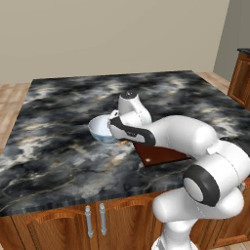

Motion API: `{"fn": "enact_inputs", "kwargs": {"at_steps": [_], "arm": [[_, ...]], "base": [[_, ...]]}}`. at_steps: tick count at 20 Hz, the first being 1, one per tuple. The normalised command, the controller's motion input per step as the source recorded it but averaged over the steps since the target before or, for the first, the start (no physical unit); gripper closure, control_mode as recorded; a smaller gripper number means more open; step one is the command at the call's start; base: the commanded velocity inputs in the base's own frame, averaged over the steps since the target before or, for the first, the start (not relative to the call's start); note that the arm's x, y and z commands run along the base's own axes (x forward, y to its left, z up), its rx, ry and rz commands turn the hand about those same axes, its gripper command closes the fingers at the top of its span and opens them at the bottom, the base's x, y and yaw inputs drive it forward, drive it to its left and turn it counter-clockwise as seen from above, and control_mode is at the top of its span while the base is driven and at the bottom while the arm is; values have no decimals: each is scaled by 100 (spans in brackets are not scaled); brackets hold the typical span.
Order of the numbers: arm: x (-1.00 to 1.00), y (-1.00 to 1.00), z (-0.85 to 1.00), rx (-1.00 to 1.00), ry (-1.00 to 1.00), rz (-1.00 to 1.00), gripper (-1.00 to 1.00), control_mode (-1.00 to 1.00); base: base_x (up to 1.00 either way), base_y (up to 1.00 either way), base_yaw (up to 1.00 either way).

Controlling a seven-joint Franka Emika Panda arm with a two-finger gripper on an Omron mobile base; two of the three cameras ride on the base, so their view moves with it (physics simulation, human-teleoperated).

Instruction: Place the two vegetables and bowl onto the tray for setting up a vegetable dip station.

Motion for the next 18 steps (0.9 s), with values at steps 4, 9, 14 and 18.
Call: {"fn": "enact_inputs", "kwargs": {"at_steps": [4,9,14,18], "arm": [[0,-66,7,1,0,-22,100,-100],[0,-60,2,0,1,-14,100,-100],[4,-53,0,0,0,-12,100,-100],[19,-64,0,2,0,-8,100,-100]], "base": [[0,0,0],[0,0,0],[0,0,0],[0,0,0]]}}
